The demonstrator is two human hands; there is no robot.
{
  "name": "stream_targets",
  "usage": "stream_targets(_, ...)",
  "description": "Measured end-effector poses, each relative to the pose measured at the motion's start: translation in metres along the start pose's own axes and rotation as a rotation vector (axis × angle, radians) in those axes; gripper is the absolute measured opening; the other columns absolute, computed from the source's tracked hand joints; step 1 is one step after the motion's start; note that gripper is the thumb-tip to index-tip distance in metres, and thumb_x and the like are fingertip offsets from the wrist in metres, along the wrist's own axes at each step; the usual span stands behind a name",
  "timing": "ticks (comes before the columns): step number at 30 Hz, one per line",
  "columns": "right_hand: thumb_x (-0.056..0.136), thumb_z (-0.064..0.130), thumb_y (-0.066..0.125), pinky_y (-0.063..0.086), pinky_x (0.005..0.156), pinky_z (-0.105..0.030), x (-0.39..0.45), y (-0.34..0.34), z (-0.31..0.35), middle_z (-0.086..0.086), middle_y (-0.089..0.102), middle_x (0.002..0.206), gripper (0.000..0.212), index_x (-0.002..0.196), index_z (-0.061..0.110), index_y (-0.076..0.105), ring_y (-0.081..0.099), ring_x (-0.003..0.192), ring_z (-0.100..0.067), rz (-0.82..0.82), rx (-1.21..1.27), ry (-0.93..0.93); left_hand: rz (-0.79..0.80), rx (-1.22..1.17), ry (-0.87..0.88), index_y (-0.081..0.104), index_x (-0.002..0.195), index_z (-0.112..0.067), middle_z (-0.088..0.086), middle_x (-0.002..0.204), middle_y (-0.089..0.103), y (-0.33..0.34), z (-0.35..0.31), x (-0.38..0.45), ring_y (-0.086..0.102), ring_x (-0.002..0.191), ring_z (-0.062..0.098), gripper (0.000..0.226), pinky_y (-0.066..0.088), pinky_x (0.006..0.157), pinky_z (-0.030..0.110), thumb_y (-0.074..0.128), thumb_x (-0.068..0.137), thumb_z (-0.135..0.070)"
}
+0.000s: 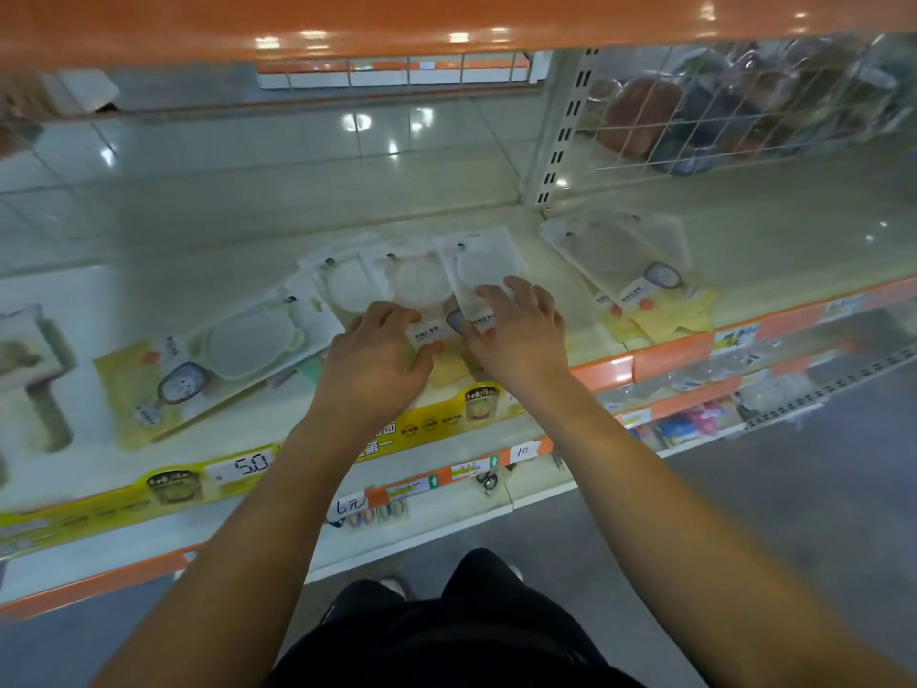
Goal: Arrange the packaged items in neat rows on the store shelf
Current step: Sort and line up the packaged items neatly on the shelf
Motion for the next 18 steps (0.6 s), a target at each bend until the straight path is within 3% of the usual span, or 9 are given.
stream_targets(5,0.088,0.07,0.043,0.02,0.113,-0.057,0.022,0.014,-0.009,0.0,0.012,0.159,0.068,0.147,0.041,0.027,0.011,0.144,-0.04,0.175,-0.068,0.03,-0.043,0.023,-0.067,0.057,0.121,-0.013,0.008,0.121,0.054,0.0,0.002,0.006,0.057,0.106,0.033,0.053,0.049,0.085,0.049,0.046,0.081,-0.047)
stream_targets(8,0.087,0.07,0.044,0.019,0.114,-0.056,0.03,0.017,-0.013,0.0,0.009,0.16,0.069,0.147,0.043,0.024,0.008,0.145,-0.04,0.211,-0.04,-0.01,-0.091,0.031,-0.111,0.059,0.119,-0.014,0.007,0.12,0.055,0.002,-0.007,0.007,0.059,0.103,0.033,0.044,0.05,0.083,0.046,0.054,0.084,-0.041)
stream_targets(10,0.089,0.065,0.045,0.019,0.114,-0.055,0.036,0.016,-0.015,0.0,0.007,0.161,0.066,0.147,0.042,0.023,0.007,0.145,-0.041,0.23,-0.038,-0.056,-0.115,0.031,-0.13,0.06,0.117,-0.014,0.007,0.119,0.056,0.006,-0.018,0.007,0.059,0.101,0.033,0.047,0.05,0.083,0.044,0.048,0.081,-0.043)
stream_targets(13,0.091,0.059,0.046,0.026,0.108,-0.056,0.045,0.018,-0.014,0.001,0.01,0.158,0.059,0.144,0.042,0.025,0.014,0.142,-0.043,0.253,-0.1,-0.123,-0.12,0.028,-0.18,0.06,0.118,-0.015,0.007,0.12,0.056,0.01,-0.028,0.007,0.057,0.104,0.033,0.055,0.048,0.086,0.042,0.041,0.078,-0.047)
stream_targets(18,0.094,0.054,0.04,0.033,0.094,-0.056,0.046,0.026,-0.005,0.0,0.027,0.145,0.042,0.133,0.037,0.033,0.026,0.13,-0.044,0.242,-0.174,-0.249,-0.139,0.062,-0.253,0.059,0.121,-0.014,0.007,0.122,0.056,0.014,-0.039,0.001,0.057,0.106,0.031,0.049,0.049,0.086,0.043,0.048,0.081,-0.04)
Point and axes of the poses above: each hand's wrist, its own x-axis towards the middle knuckle, its own y-axis out of the palm, z = x × y, the point moved 9 cm from there along x, towards the middle knuckle
